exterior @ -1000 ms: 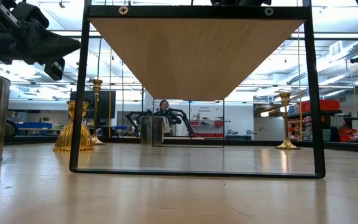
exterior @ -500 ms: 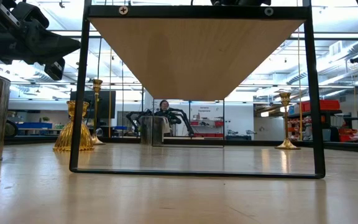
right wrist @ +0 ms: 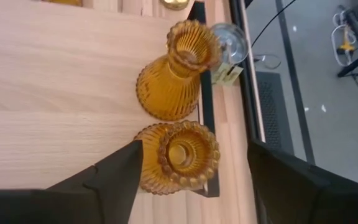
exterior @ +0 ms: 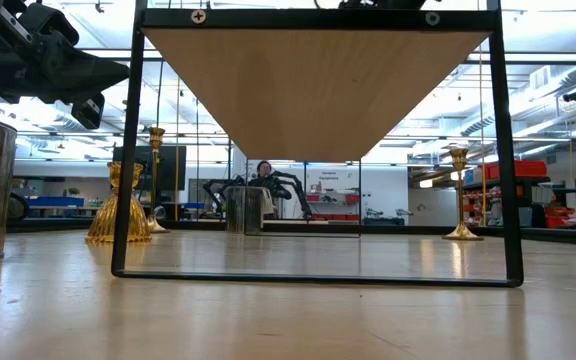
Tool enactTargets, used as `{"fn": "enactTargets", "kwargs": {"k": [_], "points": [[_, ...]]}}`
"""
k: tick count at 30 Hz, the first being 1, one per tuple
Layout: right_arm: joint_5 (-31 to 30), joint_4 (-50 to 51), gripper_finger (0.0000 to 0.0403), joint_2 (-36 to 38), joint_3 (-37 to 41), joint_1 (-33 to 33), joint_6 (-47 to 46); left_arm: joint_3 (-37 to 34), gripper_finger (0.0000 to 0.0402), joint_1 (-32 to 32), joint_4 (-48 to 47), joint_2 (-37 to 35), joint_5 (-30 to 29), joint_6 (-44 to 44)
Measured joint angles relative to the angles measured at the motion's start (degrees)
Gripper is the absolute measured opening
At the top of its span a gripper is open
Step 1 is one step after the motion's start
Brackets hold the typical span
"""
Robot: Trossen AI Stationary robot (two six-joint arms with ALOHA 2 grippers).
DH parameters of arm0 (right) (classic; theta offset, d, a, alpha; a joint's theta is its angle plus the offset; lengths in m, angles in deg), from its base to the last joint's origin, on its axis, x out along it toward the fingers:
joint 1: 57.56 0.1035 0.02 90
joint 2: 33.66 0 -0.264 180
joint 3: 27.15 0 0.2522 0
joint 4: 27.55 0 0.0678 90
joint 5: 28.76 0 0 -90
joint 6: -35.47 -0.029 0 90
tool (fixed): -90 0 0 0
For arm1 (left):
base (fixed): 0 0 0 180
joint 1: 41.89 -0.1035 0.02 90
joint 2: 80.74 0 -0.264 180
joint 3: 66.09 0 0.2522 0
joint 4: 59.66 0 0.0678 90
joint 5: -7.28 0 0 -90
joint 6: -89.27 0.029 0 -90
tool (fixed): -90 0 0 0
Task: Pick & Place candle stick holders
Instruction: Put the top right glass candle holder on the shelf aligned with the other glass candle holder
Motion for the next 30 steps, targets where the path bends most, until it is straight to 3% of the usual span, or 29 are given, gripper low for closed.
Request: {"fn": "enactTargets", "kwargs": {"k": [8,14,30], "points": [[-5.1,3.7,0.0276,3.0,0.0,-0.2,-2.4,0.0,0.0010,0.0,0.0,0.0,0.0,0.0],[-4.7,8.7,0.0246,3.2,0.0,-0.2,-4.7,0.0,0.0010,0.0,0.0,0.0,0.0,0.0],[-3.3,6.6,0.0104,3.2,10.0,1.1,-9.0,0.0,0.0010,0.0,0.0,0.0,0.0,0.0]]}}
